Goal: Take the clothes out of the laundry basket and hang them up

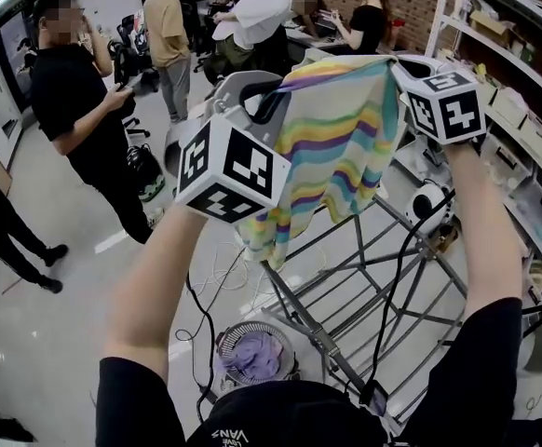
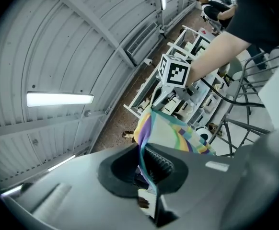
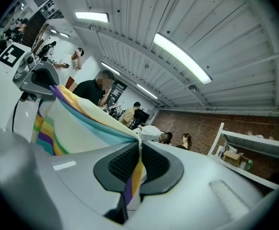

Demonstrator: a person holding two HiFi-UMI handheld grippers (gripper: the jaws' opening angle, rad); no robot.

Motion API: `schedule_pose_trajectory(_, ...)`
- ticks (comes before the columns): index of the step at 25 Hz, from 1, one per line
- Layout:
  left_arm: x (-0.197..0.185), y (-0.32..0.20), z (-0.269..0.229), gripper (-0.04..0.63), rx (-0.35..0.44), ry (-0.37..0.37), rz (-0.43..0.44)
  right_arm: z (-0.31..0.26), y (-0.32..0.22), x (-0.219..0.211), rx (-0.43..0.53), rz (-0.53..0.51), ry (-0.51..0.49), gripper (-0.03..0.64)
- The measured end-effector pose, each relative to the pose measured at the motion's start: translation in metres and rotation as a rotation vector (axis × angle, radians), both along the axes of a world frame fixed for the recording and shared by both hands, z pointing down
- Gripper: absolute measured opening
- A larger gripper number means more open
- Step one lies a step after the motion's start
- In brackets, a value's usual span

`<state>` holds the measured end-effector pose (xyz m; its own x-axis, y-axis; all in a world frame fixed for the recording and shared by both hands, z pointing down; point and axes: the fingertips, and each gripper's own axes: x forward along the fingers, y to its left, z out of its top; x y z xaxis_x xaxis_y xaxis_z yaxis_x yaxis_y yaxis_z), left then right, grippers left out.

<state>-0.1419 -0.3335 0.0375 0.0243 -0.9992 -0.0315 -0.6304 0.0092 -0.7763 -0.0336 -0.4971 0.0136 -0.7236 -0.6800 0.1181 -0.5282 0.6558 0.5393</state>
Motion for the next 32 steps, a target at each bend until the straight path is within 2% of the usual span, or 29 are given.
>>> schedule_pose_trajectory(4,0.019,-0.013,-0.009,0.023,0.022,-0.002,0.009,-0.014,-0.011,0.022,0.025,-0.010,-0.019,0.026)
schedule_pose_trajectory(9,0.029,-0.012,-0.010,0.023,0.035,-0.002,0.026,-0.015,-0.010,0.026,0.038,-0.003,-0.036,0.026)
schedule_pose_trajectory(15,-0.012,0.004,0.024,0.023,-0.013,-0.010,-0.062,0.039,0.006,-0.006,-0.022,-0.086,-0.016,0.026)
schedule_pose_trajectory(21,-0.038,0.008,0.063,0.023,-0.041,0.058,-0.118,0.094,0.009,-0.032,-0.094,-0.134,0.031,0.026)
schedule_pose_trajectory(28,-0.021,0.005,0.115,0.021,-0.075,0.106,-0.089,0.150,0.005,-0.017,-0.173,-0.101,0.070,0.026)
schedule_pose_trajectory(32,0.007,-0.004,0.131,0.021,-0.074,0.129,-0.042,0.162,-0.005,0.010,-0.190,-0.063,0.072,0.026)
